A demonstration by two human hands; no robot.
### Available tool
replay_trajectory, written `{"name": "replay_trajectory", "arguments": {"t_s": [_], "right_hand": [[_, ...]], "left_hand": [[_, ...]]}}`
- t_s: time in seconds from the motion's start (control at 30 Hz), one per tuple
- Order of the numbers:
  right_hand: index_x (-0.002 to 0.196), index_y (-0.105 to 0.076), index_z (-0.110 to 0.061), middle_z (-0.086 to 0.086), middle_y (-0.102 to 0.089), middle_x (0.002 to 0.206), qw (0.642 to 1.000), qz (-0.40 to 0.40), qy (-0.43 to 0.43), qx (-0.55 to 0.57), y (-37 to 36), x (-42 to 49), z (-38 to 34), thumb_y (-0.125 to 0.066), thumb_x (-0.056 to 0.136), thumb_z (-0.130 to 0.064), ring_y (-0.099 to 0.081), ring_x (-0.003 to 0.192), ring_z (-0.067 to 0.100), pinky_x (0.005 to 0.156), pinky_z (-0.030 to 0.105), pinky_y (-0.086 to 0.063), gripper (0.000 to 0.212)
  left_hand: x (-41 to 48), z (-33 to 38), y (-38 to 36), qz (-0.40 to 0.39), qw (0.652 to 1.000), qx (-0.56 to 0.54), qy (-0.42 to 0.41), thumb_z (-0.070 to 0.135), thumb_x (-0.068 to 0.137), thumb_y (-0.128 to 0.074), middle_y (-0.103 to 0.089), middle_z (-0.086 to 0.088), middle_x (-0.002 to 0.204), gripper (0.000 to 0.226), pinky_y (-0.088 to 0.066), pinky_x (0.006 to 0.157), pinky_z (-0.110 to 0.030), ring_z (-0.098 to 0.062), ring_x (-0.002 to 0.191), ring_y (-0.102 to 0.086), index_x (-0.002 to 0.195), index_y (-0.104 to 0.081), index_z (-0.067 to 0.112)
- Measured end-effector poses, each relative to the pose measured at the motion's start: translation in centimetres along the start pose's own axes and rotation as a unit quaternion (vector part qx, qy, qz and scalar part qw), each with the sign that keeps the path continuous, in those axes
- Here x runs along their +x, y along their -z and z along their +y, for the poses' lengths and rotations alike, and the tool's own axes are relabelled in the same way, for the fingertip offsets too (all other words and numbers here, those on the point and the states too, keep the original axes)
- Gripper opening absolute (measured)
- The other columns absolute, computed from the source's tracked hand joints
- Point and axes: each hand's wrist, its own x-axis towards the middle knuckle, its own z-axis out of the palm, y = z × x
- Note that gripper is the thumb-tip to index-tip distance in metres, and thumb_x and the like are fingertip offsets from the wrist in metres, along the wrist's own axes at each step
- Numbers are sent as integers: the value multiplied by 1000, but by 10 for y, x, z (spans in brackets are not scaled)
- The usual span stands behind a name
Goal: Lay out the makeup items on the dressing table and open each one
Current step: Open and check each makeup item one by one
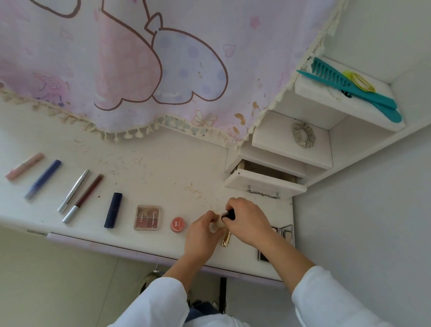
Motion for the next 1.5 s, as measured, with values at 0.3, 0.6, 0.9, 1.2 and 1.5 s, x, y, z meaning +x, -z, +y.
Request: {"name": "replay_trajectory", "arguments": {"t_s": [0.3, 0.6, 0.9, 1.2, 1.5], "right_hand": [[111, -59, -19, -3, -58, 115, 997, 18, 0, 77, -1, -5, 5, -59, 79, -4, -55, 102, 16, 84, 29, -48, 35], [111, -59, -20, -2, -59, 114, 996, 26, 1, 84, -1, -8, 8, -61, 80, -8, -55, 101, 16, 87, 30, -49, 33], [115, -58, -21, -4, -58, 119, 996, 23, 15, 90, 5, -8, 4, -63, 82, -16, -53, 110, 13, 92, 30, -47, 34], [119, -57, -19, -4, -57, 122, 991, 43, 93, 89, 14, 5, -17, -62, 85, -17, -50, 115, 13, 91, 24, -40, 35], [126, -52, -15, 4, -52, 128, 987, -54, 132, 72, -30, 15, -68, -56, 89, -14, -50, 116, 21, 95, 35, -45, 38]], "left_hand": [[0, 1, 0, 1, 1000, 6, 2, 29, 83, -69, -68, 4, 100, 22, -55, 76, -33, -16, 85, -62, 100, -60, 19], [-2, 3, 0, 8, 1000, 14, 3, 32, 82, -69, -67, 5, 102, 26, -55, 76, -33, -16, 85, -62, 103, -59, 19], [-9, 7, -2, 1, 1000, -15, 12, 27, 82, -70, -63, 6, 109, 35, -49, 80, -24, -11, 97, -59, 113, -54, 20], [-37, 2, 33, 90, 996, 4, 2, 16, 85, -67, -56, 10, 107, 33, -46, 86, -16, -7, 99, -57, 116, -57, 16], [-61, -36, 84, 126, 988, 3, 92, 14, 89, -62, -64, 5, 106, 23, -43, 83, -19, -11, 96, -59, 111, -63, 13]]}}
